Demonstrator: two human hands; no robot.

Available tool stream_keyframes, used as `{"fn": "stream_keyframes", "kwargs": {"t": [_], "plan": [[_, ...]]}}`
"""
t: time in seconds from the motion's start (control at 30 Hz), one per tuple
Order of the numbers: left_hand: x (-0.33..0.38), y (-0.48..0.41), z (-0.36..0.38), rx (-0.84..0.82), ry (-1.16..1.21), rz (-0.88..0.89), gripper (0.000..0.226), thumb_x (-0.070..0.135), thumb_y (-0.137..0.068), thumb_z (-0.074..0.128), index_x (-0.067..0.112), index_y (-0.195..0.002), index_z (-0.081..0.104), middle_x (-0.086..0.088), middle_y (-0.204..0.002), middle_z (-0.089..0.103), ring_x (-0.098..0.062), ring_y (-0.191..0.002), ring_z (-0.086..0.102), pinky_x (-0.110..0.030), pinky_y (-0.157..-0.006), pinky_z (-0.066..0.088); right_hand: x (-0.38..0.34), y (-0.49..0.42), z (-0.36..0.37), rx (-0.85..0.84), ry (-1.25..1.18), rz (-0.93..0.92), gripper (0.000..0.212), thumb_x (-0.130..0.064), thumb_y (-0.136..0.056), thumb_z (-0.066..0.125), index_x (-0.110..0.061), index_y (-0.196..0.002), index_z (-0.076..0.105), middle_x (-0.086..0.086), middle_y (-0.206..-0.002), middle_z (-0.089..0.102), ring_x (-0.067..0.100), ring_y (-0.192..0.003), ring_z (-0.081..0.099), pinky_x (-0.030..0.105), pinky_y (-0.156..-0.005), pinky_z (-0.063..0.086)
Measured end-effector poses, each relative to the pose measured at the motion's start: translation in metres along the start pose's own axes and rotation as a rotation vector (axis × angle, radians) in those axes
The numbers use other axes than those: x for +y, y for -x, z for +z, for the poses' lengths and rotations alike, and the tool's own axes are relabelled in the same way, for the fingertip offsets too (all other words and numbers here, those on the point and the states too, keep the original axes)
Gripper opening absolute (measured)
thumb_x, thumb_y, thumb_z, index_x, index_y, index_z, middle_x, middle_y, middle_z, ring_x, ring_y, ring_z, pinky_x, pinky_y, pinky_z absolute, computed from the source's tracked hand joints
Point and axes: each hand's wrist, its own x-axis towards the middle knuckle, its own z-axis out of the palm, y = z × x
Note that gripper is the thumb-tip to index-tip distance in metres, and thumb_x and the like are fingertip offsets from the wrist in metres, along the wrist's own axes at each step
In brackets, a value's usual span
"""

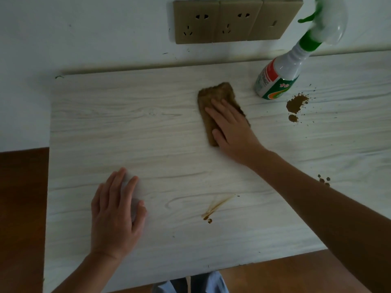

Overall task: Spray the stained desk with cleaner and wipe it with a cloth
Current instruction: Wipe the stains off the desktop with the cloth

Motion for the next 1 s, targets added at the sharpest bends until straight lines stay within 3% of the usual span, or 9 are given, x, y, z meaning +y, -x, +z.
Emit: {"fn": "stream_keyframes", "kwargs": {"t": [0.1,0.23,0.33,0.47,0.57,0.7,0.77,0.87,1.0], "plan": [[-0.001,0.001,0.0,0.002,0.001,0.002,0.059,0.036,-0.091,0.043,0.004,-0.139,0.057,-0.019,-0.157,0.044,-0.04,-0.146,0.039,-0.053,-0.121,0.024,0.015,0.004,-0.008,-0.027,0.046,-0.012,0.058,-0.037,-0.101,0.034,-0.018,-0.156,0.032,0.005,-0.164,0.025,0.027,-0.152,0.019,0.04,-0.125,0.015],[-0.001,0.001,0.001,-0.008,0.003,0.001,0.059,0.036,-0.093,0.042,0.004,-0.14,0.056,-0.019,-0.157,0.043,-0.039,-0.148,0.037,-0.053,-0.122,0.023,0.031,-0.053,-0.013,0.069,0.029,0.283,0.056,-0.031,-0.103,0.035,-0.014,-0.156,0.029,0.011,-0.165,0.022,0.033,-0.152,0.017,0.045,-0.125,0.014],[-0.001,0.0,0.0,-0.021,-0.005,0.0,0.058,0.036,-0.094,0.041,0.005,-0.141,0.055,-0.019,-0.158,0.042,-0.039,-0.148,0.036,-0.054,-0.122,0.025,0.02,-0.08,-0.01,0.076,0.03,0.346,0.056,-0.029,-0.102,0.035,-0.013,-0.155,0.03,0.012,-0.164,0.022,0.035,-0.152,0.016,0.047,-0.125,0.014],[-0.002,0.001,0.0,-0.04,-0.007,-0.006,0.058,0.037,-0.095,0.041,0.006,-0.143,0.053,-0.018,-0.159,0.04,-0.037,-0.15,0.033,-0.055,-0.122,0.026,-0.01,-0.053,0.0,0.031,0.032,0.16,0.06,-0.032,-0.097,0.03,-0.01,-0.152,0.037,0.014,-0.161,0.029,0.039,-0.149,0.023,0.05,-0.123,0.02],[-0.002,0.002,0.0,-0.047,-0.014,-0.008,0.059,0.039,-0.095,0.04,0.008,-0.144,0.051,-0.018,-0.16,0.039,-0.036,-0.15,0.033,-0.055,-0.121,0.026,-0.046,0.002,0.015,0.003,0.007,-0.015,0.059,-0.028,-0.094,0.037,-0.008,-0.149,0.044,0.015,-0.159,0.035,0.041,-0.145,0.029,0.052,-0.121,0.023],[-0.002,0.002,-0.001,-0.072,-0.015,-0.021,0.06,0.041,-0.096,0.039,0.009,-0.146,0.049,-0.016,-0.161,0.036,-0.034,-0.151,0.029,-0.05,-0.124,0.019,-0.087,0.083,0.026,-0.141,0.011,-0.148,0.059,-0.031,-0.102,0.035,-0.019,-0.158,0.025,0.004,-0.168,0.014,0.027,-0.155,0.006,0.045,-0.126,0.011],[-0.002,0.002,-0.001,-0.081,-0.008,-0.03,0.06,0.041,-0.096,0.039,0.01,-0.146,0.048,-0.015,-0.162,0.035,-0.033,-0.152,0.027,-0.049,-0.125,0.019,-0.082,0.094,0.024,-0.179,0.017,-0.193,0.058,-0.035,-0.104,0.033,-0.022,-0.159,0.021,0.0,-0.168,0.011,0.021,-0.155,0.002,0.043,-0.126,0.012],[-0.002,0.002,-0.001,-0.077,-0.009,-0.026,0.06,0.04,-0.096,0.038,0.01,-0.147,0.048,-0.015,-0.162,0.036,-0.033,-0.152,0.028,-0.05,-0.124,0.02,-0.058,0.065,0.018,-0.156,0.043,-0.212,0.058,-0.038,-0.101,0.036,-0.021,-0.157,0.03,0.002,-0.166,0.021,0.024,-0.154,0.014,0.043,-0.124,0.018],[-0.002,0.002,0.0,-0.058,-0.003,-0.013,0.059,0.039,-0.096,0.04,0.009,-0.147,0.048,-0.016,-0.162,0.036,-0.034,-0.152,0.029,-0.053,-0.124,0.023,-0.022,-0.008,0.009,-0.072,0.022,-0.067,0.059,-0.039,-0.098,0.036,-0.017,-0.154,0.037,0.009,-0.162,0.03,0.033,-0.15,0.025,0.045,-0.124,0.018]]}}
